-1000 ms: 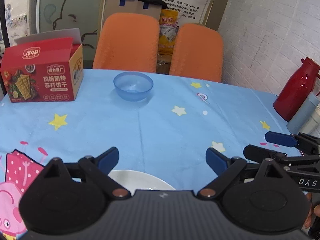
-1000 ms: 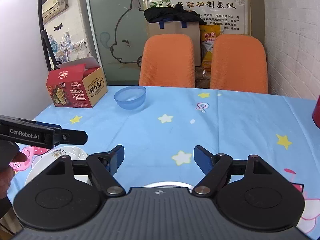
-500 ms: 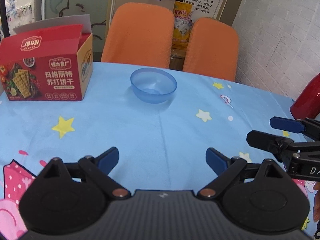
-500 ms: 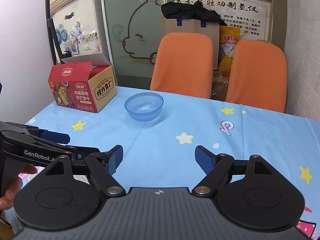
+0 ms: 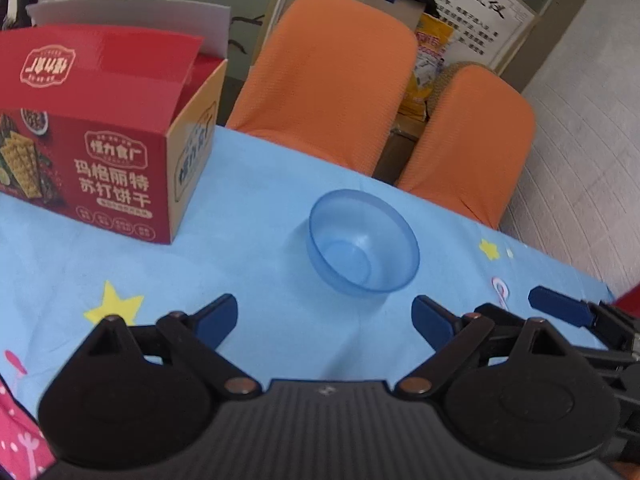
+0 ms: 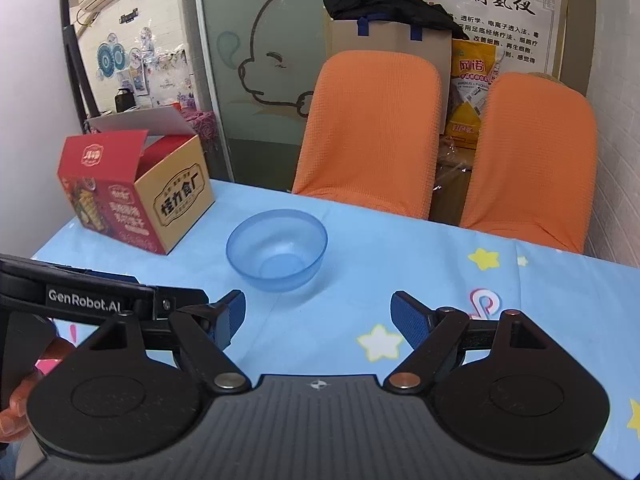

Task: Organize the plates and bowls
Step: 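Move the right gripper to the blue plastic bowl rim, then close the right gripper on the blue bowl rim and lift it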

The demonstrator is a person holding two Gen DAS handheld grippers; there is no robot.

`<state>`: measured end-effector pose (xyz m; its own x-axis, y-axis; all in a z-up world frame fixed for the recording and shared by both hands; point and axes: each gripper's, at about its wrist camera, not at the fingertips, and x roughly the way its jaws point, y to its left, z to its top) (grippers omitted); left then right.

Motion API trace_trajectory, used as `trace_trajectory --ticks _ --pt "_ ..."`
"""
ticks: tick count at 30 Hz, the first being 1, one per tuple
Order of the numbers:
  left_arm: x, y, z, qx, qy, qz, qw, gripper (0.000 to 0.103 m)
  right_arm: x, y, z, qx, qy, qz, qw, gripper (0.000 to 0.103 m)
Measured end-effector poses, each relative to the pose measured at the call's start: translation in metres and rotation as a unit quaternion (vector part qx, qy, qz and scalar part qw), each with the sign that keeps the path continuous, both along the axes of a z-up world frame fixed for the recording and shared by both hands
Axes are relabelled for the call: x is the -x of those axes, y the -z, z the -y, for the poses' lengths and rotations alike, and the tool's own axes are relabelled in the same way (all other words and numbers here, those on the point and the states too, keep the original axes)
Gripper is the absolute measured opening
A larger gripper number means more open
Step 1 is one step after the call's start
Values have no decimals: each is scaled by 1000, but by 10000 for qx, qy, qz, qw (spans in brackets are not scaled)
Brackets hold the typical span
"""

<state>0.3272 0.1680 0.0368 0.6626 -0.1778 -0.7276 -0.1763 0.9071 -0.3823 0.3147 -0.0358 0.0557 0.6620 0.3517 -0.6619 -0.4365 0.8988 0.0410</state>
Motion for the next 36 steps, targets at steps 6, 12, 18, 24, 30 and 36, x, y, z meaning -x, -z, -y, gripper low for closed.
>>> trace_trajectory --ticks 6,12,18,24,30,36 --pt "-49 20 -1 -8 -325 -315 9990 93 -43 22 -14 44 175 -230 9996 103" --pt "-87 38 2 -169 -327 -553 9978 80 -70 54 -30 118 133 -598 9981 103" --pt "-95 41 5 -255 -185 -473 9984 72 -83 67 -45 286 -44 -634 9976 103" --pt "-94 43 16 -729 76 -328 9968 20 -82 71 -49 325 -227 -652 9971 60" --pt "-87 42 23 -813 131 -301 9961 10 -72 68 -56 399 -362 -612 9967 47" --pt "-63 29 28 -817 116 -128 9965 9 -61 58 -52 330 -346 -518 9975 48"
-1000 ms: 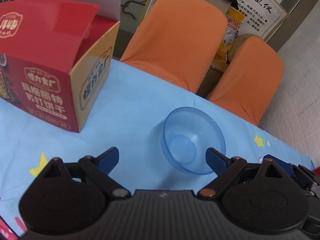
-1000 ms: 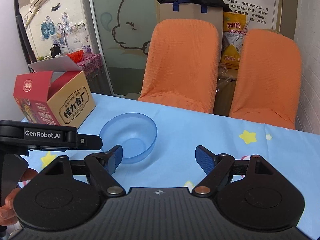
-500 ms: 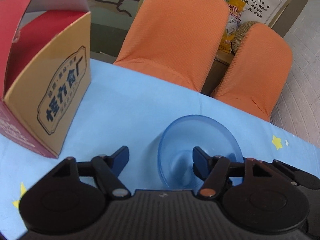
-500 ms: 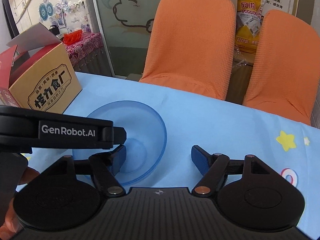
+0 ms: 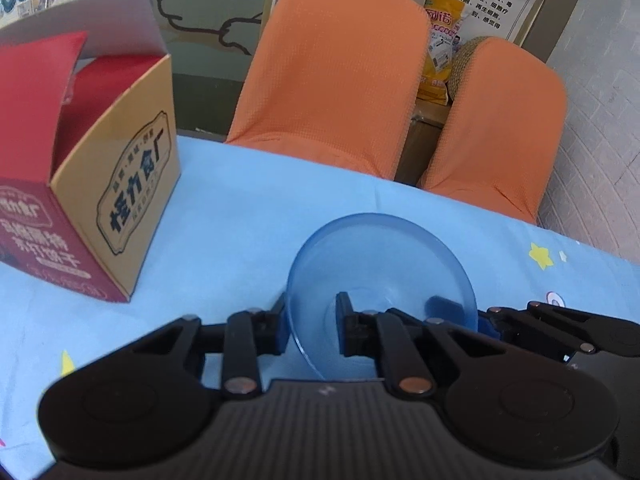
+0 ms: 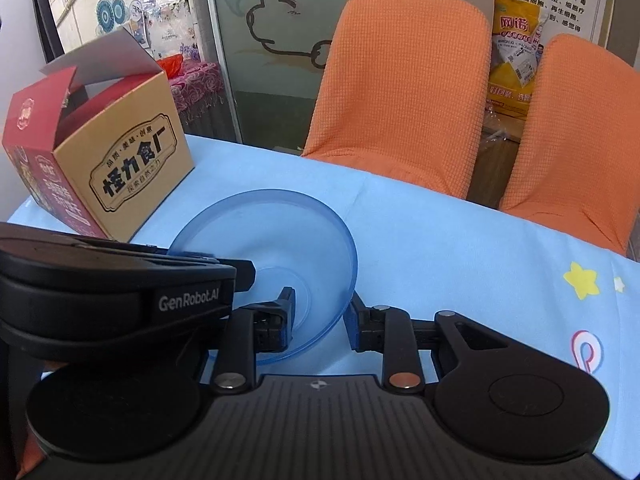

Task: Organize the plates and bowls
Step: 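Close the right gripper on the blue bowl rim and lift it, then lower the blue bowl into the white bowl and open the right gripper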

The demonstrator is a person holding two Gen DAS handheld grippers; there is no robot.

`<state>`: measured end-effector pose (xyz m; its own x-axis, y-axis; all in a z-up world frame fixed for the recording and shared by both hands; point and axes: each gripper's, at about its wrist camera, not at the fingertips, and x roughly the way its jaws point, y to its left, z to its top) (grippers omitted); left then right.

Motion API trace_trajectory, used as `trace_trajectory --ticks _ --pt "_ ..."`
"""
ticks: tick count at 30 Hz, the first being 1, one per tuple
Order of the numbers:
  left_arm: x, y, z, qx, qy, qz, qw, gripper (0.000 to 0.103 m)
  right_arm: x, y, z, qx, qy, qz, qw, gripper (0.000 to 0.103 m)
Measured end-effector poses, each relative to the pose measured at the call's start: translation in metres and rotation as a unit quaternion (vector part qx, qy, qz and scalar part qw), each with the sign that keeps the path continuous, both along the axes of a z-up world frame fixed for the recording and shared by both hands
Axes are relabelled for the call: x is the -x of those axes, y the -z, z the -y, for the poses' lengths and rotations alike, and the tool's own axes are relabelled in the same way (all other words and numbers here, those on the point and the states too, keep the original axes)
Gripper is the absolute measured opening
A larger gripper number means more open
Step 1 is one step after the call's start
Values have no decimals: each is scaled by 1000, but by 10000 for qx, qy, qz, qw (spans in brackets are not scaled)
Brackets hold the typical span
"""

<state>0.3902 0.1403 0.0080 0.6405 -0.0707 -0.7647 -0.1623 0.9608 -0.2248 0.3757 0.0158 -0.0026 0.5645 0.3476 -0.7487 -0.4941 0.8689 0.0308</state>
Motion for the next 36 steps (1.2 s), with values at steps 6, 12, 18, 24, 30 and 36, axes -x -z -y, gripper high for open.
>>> trace_trajectory --ticks 6,12,18,24,30,36 --pt "35 -26 13 -46 61 236 9997 9 29 -21 7 -35 -27 219 9998 48" --pt "92 -57 42 -70 250 517 9983 9 81 -52 28 -45 30 536 9985 48" --pt "155 -73 83 19 579 694 9959 9 146 -73 62 1 217 785 9967 52" --pt "210 -59 134 196 1071 574 9924 9 208 -72 112 54 544 783 9954 53" --pt "246 -35 178 223 1537 332 9873 9 255 -50 159 -35 992 557 9935 55" --pt "262 -24 195 37 1683 345 9851 9 282 -32 176 -252 1201 557 9909 56"
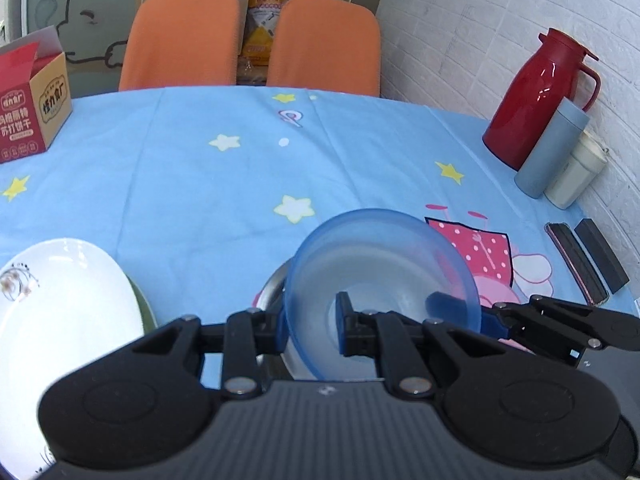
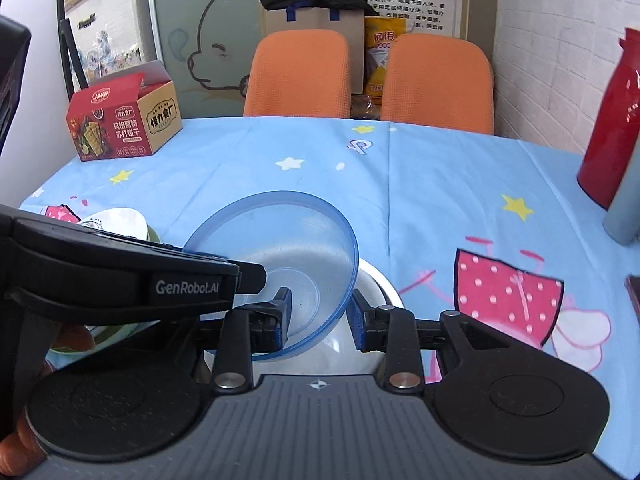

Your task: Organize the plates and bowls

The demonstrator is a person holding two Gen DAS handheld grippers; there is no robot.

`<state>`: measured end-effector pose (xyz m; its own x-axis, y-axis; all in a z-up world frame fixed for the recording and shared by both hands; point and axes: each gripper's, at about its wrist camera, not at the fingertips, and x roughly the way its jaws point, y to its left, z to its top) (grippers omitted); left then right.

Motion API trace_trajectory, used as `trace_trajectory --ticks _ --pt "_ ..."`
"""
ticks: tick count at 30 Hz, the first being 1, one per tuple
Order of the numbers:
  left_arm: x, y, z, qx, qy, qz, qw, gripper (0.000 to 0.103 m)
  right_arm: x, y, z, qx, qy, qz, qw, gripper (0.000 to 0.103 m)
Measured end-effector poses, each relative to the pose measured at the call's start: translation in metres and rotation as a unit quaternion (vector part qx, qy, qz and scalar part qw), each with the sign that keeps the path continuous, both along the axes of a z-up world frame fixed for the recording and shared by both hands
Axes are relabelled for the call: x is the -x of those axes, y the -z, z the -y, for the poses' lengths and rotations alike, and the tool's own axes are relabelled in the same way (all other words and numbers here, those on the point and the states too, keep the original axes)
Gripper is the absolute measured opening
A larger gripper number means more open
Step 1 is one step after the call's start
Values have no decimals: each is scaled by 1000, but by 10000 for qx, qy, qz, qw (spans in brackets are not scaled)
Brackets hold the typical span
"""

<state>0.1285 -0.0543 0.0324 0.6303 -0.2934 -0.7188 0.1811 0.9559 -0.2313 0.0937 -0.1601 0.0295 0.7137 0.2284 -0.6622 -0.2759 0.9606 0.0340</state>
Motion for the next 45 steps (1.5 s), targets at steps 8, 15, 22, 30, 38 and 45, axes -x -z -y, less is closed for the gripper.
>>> trace_trajectory --ticks 8,15,22,30,38,45 --pt "-5 3 -10 269 305 -63 9992 58 12 8 19 -358 118 220 9990 64" --pt "2 -18 -26 721 496 228 9959 66 20 12 53 -912 658 312 9932 102" --pt "-3 -18 -51 744 91 276 9968 67 24 15 52 -1177 710 379 9898 103" --pt "-12 2 -55 722 -158 -21 9973 67 27 19 46 -1057 967 482 9885 103" --pt "-29 15 -41 165 300 -158 9993 67 16 28 42 -809 942 318 9918 103" --pt "-43 25 -27 -211 696 -237 9971 67 7 38 35 -504 937 185 9942 103"
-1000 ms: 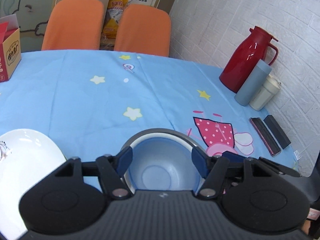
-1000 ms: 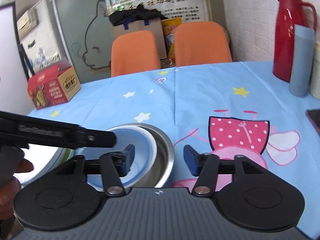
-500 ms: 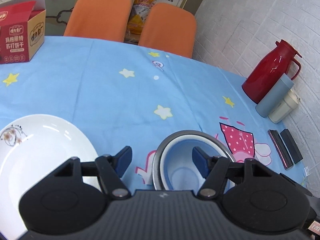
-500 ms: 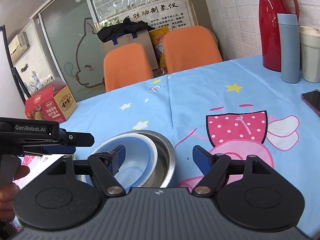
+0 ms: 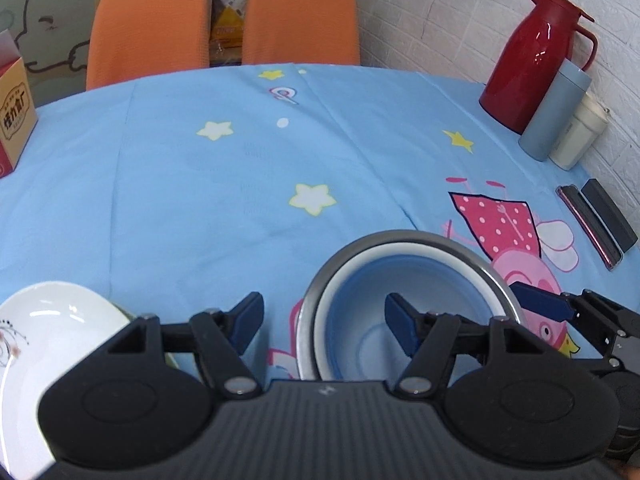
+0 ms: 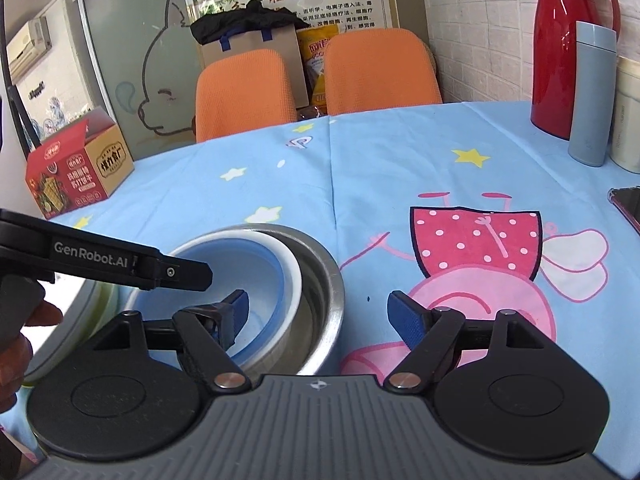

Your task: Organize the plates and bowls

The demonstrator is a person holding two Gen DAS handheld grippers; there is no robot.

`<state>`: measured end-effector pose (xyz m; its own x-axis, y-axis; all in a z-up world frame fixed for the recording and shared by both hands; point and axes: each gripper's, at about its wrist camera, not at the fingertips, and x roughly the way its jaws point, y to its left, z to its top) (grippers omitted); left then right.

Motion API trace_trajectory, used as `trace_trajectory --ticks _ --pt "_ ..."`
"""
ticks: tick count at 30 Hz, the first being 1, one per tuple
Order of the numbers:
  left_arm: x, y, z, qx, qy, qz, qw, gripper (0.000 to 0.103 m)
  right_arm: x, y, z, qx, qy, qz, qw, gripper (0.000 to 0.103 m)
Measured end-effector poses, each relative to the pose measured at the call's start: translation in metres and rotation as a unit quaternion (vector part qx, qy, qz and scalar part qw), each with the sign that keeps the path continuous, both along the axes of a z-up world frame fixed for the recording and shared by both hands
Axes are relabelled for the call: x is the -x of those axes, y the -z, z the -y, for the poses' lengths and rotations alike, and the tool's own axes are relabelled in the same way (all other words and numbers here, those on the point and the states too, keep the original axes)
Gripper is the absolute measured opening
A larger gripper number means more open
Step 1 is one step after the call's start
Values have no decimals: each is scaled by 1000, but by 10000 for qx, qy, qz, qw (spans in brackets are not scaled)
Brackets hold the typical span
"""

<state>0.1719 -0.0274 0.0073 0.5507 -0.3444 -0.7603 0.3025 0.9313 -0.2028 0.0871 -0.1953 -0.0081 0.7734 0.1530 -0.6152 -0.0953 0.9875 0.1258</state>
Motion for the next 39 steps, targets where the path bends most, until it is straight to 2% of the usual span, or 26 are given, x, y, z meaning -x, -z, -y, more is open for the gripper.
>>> trace_trajectory --ticks 15,20,39 --pt "-9 8 6 -73 76 -93 9999 67 -12 10 -10 269 -66 -212 9994 103" --pt "-8 8 5 -70 83 -85 9999 67 -12 10 -5 316 78 -215 9992 103" --pt "-5 13 9 -57 181 -191 9996 67 -7 11 -12 192 18 -189 9996 103"
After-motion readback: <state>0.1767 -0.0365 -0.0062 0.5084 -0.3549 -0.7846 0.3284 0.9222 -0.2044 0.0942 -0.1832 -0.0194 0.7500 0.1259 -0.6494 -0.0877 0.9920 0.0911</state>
